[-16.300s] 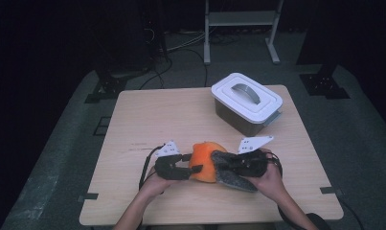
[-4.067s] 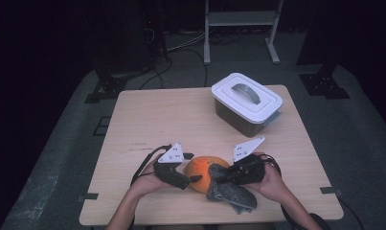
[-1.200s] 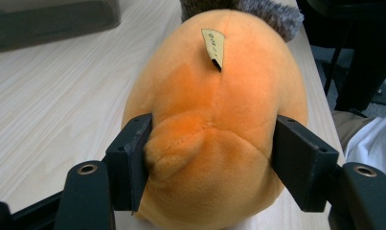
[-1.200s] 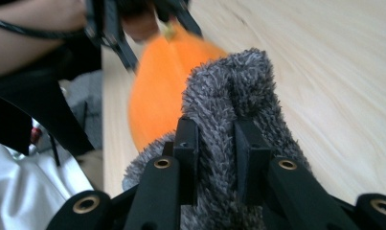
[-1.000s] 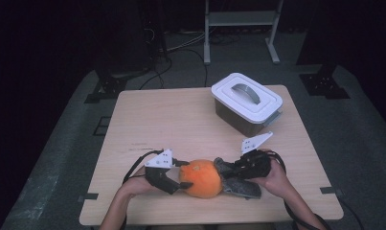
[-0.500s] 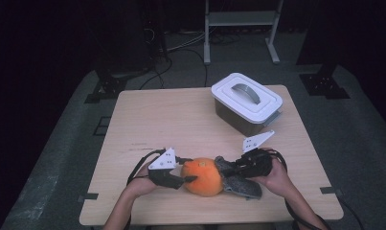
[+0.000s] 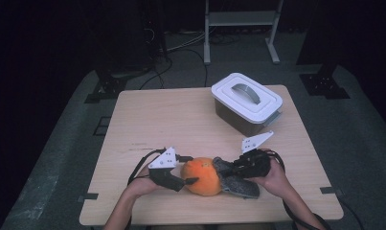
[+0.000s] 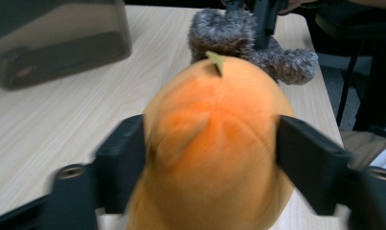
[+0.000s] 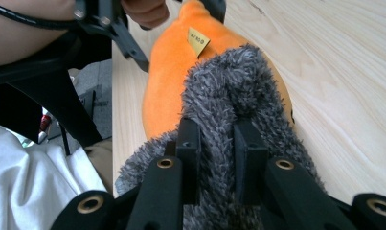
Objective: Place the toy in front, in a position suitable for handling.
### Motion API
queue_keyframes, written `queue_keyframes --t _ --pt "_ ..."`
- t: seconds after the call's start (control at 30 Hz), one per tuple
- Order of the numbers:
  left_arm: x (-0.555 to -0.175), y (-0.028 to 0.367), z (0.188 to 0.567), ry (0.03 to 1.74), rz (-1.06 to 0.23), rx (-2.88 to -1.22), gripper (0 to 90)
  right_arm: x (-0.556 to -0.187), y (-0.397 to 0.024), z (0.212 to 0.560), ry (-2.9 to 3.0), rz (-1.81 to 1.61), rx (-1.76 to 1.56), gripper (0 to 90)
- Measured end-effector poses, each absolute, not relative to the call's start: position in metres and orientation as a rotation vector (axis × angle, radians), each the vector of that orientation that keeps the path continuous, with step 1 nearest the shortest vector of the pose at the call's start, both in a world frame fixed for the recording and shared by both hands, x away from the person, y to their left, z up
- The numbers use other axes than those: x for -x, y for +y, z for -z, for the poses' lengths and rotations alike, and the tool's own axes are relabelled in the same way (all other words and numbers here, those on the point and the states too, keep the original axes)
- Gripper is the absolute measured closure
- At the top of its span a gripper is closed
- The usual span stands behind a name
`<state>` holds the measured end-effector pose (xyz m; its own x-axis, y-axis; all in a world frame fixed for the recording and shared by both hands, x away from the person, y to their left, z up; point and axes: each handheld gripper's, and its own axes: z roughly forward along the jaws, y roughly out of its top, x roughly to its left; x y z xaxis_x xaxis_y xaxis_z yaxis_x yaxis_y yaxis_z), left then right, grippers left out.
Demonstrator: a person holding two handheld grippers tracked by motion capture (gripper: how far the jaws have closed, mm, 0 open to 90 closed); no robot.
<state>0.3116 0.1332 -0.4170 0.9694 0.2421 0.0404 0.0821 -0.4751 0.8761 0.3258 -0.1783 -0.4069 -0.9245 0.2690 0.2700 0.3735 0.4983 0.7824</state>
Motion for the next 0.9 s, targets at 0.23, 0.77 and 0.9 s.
queue_keyframes --t 0.23,0.77,0.9 --pt "-0.314 0.132 0.423 0.263 -0.176 -2.081 34.1 -0.329 -0.187 0.406 -2.65 1.383 0.6 76.0" --pt "-0.309 0.134 0.404 0.246 -0.247 -2.034 44.3 -0.324 -0.183 0.396 -2.666 1.48 0.596 76.2" --pt "-0.307 0.13 0.401 0.233 -0.243 -2.024 44.1 -0.32 -0.176 0.387 -2.657 1.544 0.557 75.9"
